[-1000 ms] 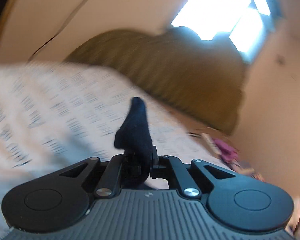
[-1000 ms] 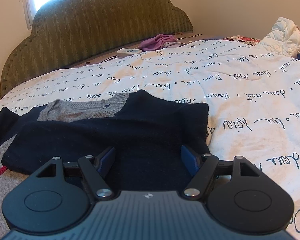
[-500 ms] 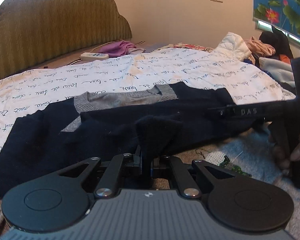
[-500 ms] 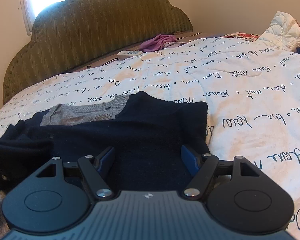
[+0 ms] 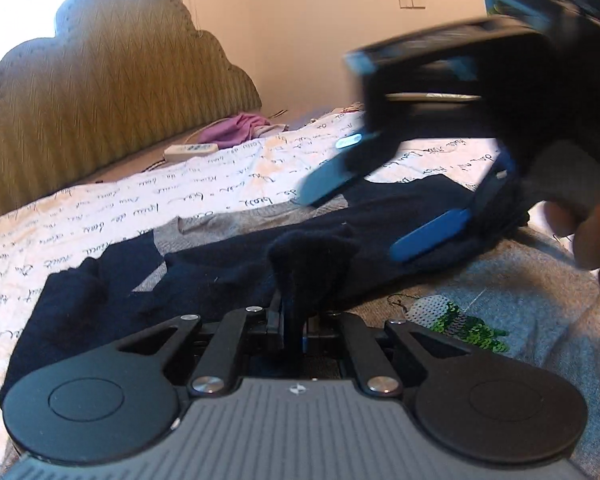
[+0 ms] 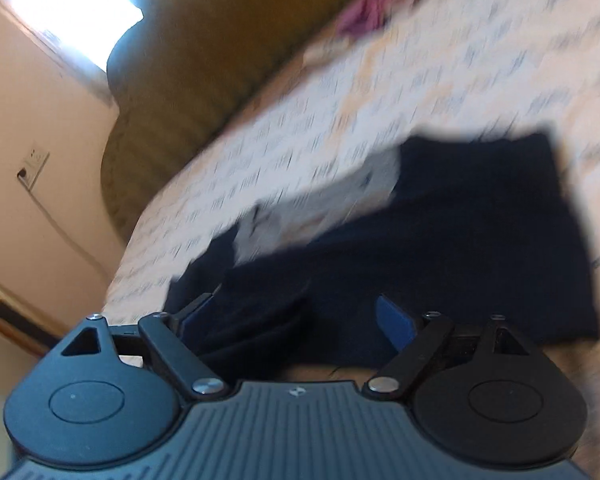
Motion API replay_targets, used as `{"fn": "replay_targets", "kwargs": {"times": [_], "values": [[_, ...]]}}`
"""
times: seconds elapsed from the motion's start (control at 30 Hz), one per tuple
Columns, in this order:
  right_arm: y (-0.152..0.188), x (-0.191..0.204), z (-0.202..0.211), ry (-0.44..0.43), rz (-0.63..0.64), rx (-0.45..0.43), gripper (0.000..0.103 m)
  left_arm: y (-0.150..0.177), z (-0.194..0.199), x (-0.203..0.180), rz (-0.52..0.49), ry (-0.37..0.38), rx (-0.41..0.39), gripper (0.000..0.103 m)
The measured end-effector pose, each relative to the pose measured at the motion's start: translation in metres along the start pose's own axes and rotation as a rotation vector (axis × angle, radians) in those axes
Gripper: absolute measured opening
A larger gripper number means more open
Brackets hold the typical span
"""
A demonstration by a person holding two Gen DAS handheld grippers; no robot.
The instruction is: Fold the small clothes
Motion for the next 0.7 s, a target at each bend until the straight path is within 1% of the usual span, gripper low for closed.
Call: {"fn": "replay_targets", "kwargs": {"times": [0.03,0.13,0.2,0.27,0.33,0.37,0.4,0.43,0.5,0.57,0.67,0.7], "values": [[0.0,0.005,-0.007,-0.011,-0.01,0.026,0.087,0.0,0.001,-0.001,-0.007,-0.001,-0.006,0.007],[-0.001,0.016,-0.015,-0.025,-0.017,0.037,0.087,-0.001,0.004,-0.004,-0.033,0.0,-0.025,0.007],[0.0,0.022,-0.021,-0.013,-0.005,0.059,0.086,-0.002,0.004,-0.007,-0.051,0.005,-0.027,0.007],[0.002,0.027,-0.027,-0.009,0.014,0.079,0.071,-0.002,0.004,-0.009,-0.063,0.008,-0.026,0.007],[0.005,0.026,-0.034,-0.016,0.017,0.107,0.015,-0.001,0.003,-0.01,-0.066,0.009,-0.016,0.008],[0.006,0.027,-0.035,-0.021,0.025,0.105,0.011,-0.001,0.003,-0.009,-0.066,0.004,-0.01,0.013],[0.006,0.028,-0.035,-0.01,0.046,0.092,0.011,-0.002,0.006,-0.008,-0.063,0.001,-0.012,0.026],[0.006,0.029,-0.034,-0.003,0.059,0.083,0.01,-0.002,0.009,-0.008,-0.061,0.012,-0.018,0.03],[0.004,0.031,-0.031,-0.02,0.064,0.068,0.01,-0.002,0.022,-0.007,-0.063,0.0,-0.041,0.058],[-0.003,0.032,-0.025,-0.041,0.062,0.042,0.009,-0.001,0.038,-0.002,-0.051,-0.016,-0.072,0.069],[-0.023,0.03,-0.01,-0.075,0.047,-0.018,0.009,0.0,0.058,0.013,-0.005,-0.022,-0.085,0.07],[-0.031,0.027,0.0,-0.088,0.04,-0.043,0.008,0.001,0.064,0.019,0.015,-0.024,-0.087,0.072]]}}
Point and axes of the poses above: each gripper's, at about its wrist camera, not at the fingertips, and z roughly against the way its jaws point, x to its left, y to its underside, the point moved 5 cm from there along -z, roughly the way its jaws point, and after that the axes turned 15 degrees about y, right-handed, at the moved point
